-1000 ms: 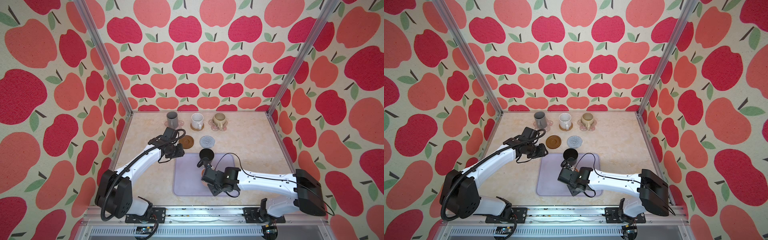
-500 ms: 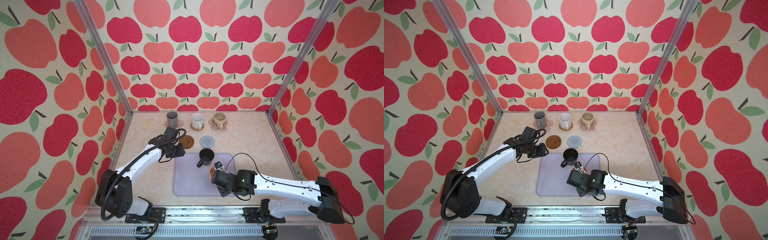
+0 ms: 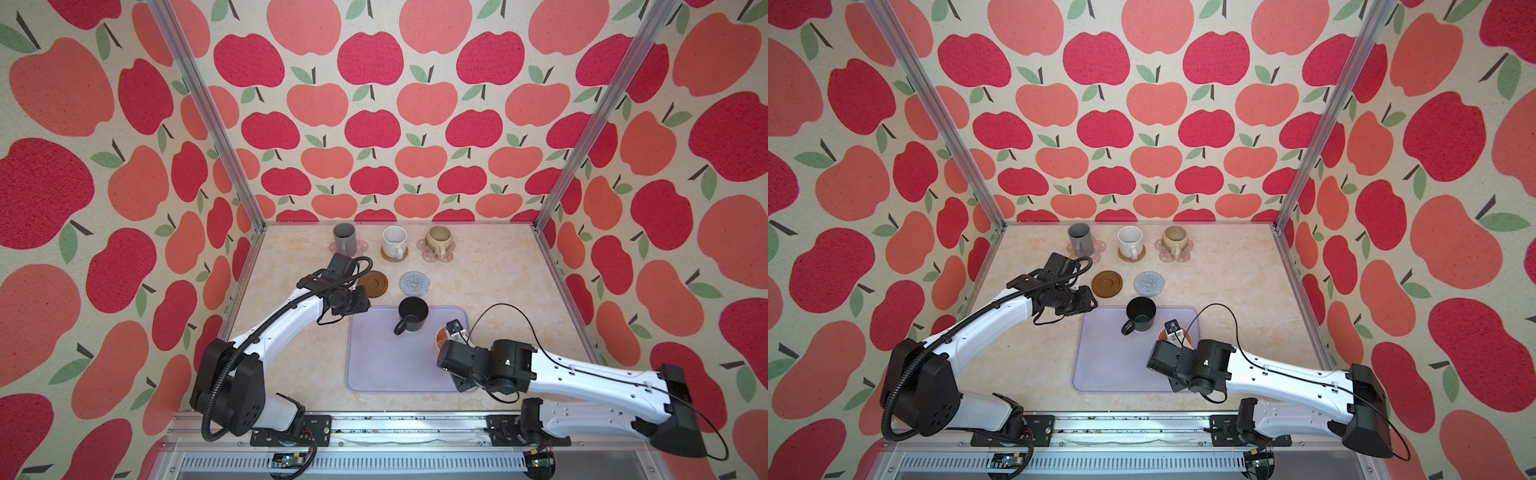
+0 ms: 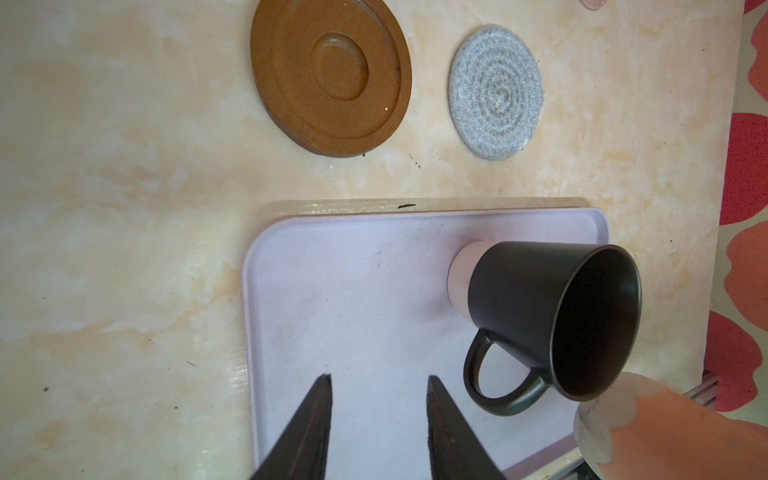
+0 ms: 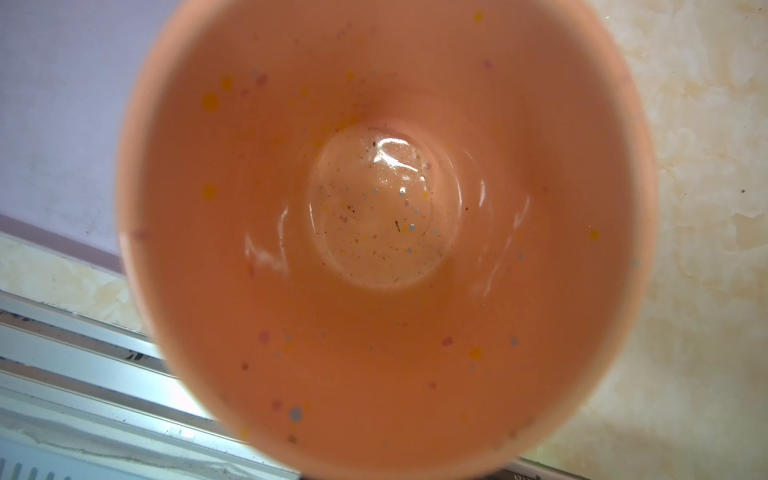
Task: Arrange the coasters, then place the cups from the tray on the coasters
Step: 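Lift the orange mug with the right gripper and carry it away from the robot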
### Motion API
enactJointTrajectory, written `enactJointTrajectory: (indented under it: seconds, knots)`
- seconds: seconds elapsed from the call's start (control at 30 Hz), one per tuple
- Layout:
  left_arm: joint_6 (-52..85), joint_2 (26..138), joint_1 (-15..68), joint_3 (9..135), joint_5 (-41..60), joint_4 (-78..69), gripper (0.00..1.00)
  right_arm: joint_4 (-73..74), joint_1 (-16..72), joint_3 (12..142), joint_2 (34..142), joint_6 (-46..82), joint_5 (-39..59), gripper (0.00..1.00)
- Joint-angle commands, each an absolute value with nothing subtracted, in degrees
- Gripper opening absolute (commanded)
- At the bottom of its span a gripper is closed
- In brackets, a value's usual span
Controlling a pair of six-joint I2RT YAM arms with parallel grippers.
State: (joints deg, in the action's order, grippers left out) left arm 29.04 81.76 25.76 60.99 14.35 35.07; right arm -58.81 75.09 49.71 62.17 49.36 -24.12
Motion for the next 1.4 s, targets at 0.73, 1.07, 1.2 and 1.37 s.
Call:
enactJointTrajectory:
  seconds: [0.73,1.07,1.2,1.37]
  knots:
    - [27.0,84.9,24.3,67.5,12.0,40.8,0.4,-47.0,50.1,54.9,63.7,32.8,-23.5,0.0]
    - [26.3,88.5,23.2,71.4,12.3,42.4,0.4,-39.6,41.9,58.5,70.1,25.0,-17.8,0.0]
    - [26.3,90.7,23.1,73.9,12.5,43.4,0.4,-37.2,39.5,61.3,74.4,22.0,-15.5,0.0]
    - [26.3,93.6,23.0,77.1,11.9,44.8,0.4,-34.2,37.9,64.3,79.8,19.3,-13.6,0.0]
